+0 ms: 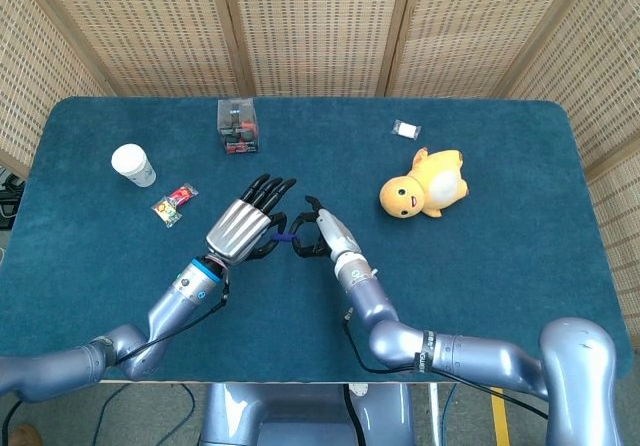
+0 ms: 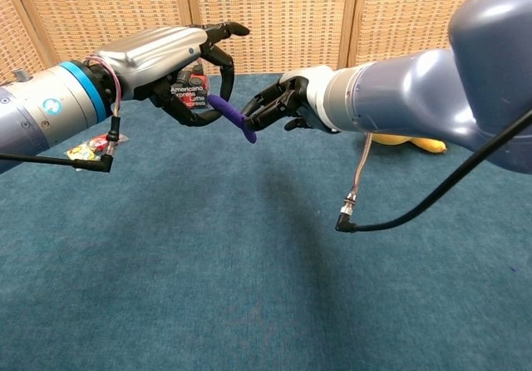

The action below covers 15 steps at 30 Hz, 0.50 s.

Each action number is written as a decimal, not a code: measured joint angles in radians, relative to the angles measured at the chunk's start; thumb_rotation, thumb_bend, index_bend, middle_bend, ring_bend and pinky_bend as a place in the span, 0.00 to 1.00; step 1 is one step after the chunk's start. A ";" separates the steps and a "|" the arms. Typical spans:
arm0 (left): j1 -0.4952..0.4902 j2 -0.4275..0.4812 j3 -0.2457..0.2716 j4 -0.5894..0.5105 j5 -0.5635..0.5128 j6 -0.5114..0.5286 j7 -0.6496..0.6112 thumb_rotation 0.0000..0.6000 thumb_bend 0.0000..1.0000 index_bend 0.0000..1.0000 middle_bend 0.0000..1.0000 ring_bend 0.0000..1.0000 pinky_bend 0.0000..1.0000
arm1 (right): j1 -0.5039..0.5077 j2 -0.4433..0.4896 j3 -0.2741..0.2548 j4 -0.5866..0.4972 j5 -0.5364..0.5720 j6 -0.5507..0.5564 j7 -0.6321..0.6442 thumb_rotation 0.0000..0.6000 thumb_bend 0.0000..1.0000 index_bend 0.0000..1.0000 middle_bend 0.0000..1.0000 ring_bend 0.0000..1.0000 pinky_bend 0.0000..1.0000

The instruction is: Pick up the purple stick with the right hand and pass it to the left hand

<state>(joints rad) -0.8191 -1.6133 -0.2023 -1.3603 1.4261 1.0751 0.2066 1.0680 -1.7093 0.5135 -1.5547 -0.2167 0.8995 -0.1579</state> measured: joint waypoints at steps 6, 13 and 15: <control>-0.002 0.002 -0.004 -0.007 -0.009 0.000 0.009 1.00 0.52 0.71 0.00 0.00 0.00 | -0.005 0.005 -0.009 -0.005 -0.002 -0.006 0.003 1.00 0.65 0.70 0.05 0.00 0.00; -0.005 0.002 -0.011 -0.010 -0.019 0.005 0.017 1.00 0.52 0.72 0.00 0.00 0.00 | -0.010 0.015 -0.019 -0.008 -0.007 -0.012 0.005 1.00 0.65 0.72 0.05 0.00 0.00; -0.007 0.001 -0.012 -0.010 -0.020 0.005 0.022 1.00 0.52 0.72 0.00 0.00 0.00 | -0.011 0.018 -0.023 -0.010 -0.009 -0.013 0.003 1.00 0.65 0.72 0.05 0.00 0.00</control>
<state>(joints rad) -0.8262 -1.6118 -0.2141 -1.3702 1.4056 1.0801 0.2284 1.0570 -1.6918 0.4903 -1.5648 -0.2255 0.8869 -0.1549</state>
